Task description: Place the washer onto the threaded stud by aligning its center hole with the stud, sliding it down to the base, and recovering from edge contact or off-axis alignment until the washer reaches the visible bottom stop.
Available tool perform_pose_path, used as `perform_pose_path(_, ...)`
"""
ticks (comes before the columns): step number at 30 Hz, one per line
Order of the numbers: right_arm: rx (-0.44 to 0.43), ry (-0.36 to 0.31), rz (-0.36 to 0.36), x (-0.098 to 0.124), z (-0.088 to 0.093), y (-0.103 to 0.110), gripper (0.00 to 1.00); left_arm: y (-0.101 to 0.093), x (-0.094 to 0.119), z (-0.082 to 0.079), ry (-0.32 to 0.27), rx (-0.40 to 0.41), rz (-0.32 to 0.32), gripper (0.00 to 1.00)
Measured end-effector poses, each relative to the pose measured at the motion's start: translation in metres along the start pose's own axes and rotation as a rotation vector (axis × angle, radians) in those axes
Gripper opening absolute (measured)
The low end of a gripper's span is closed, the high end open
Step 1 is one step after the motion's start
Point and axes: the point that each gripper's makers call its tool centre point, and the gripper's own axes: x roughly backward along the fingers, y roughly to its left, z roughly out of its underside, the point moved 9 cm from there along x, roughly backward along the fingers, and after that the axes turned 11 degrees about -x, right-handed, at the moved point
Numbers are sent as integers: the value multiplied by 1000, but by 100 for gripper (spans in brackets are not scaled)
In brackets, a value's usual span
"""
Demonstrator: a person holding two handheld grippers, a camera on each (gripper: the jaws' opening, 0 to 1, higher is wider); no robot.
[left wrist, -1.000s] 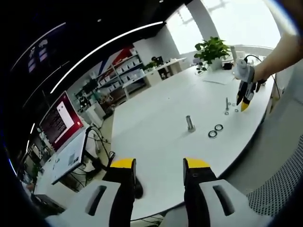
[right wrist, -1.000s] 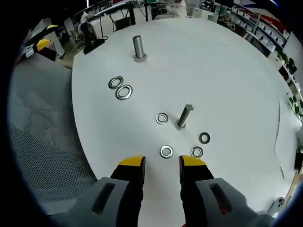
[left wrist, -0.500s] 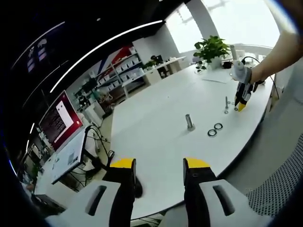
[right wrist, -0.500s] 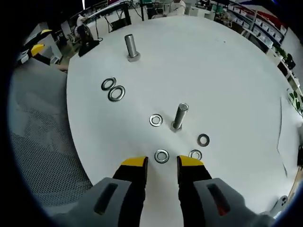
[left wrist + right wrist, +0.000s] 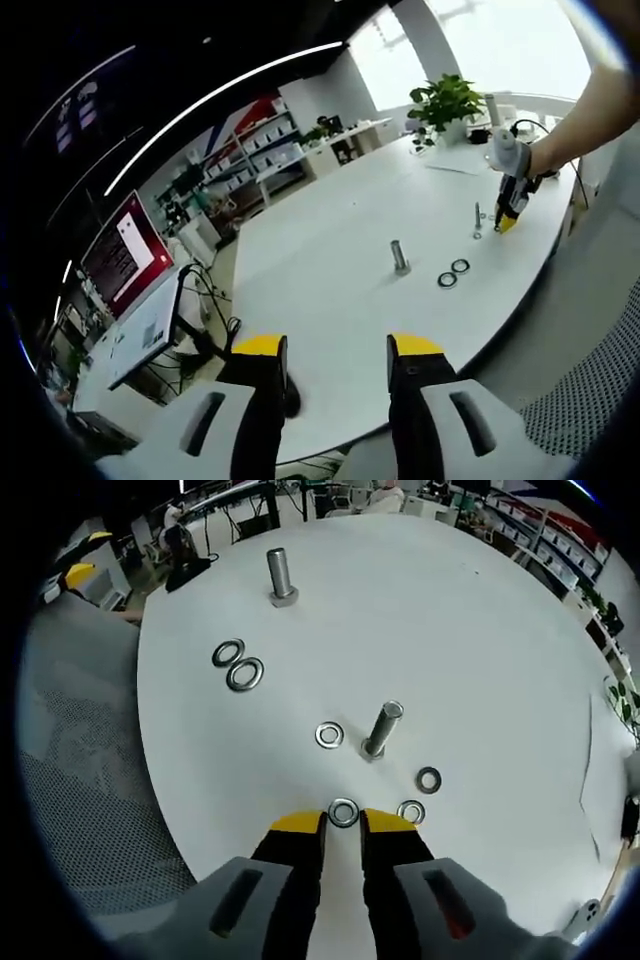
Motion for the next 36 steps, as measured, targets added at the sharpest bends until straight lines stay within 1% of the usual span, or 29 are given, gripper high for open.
perform_pose_path(2, 1, -1, 3, 0, -1, -2, 19, 0, 0, 0, 0, 0, 0, 38)
perform_pose_path(4, -11, -3, -7, -2, -1, -4, 18, 0, 0, 0, 1, 1, -1, 38)
perform_pose_path(9, -9, -7, -1, 0, 0, -1, 16, 0, 0, 0, 1, 1, -2, 38)
perform_pose_path(17, -17, -11, 9, 2, 1, -2, 15, 0, 0, 0, 1, 1, -1, 38)
perform_pose_path(29, -19, -31, -25, 18, -11, 6, 15, 0, 0, 0, 1, 0, -1, 38)
perform_pose_path(36, -22, -59, -41, 29, -18, 7, 15, 0, 0, 0, 1, 0, -1, 38)
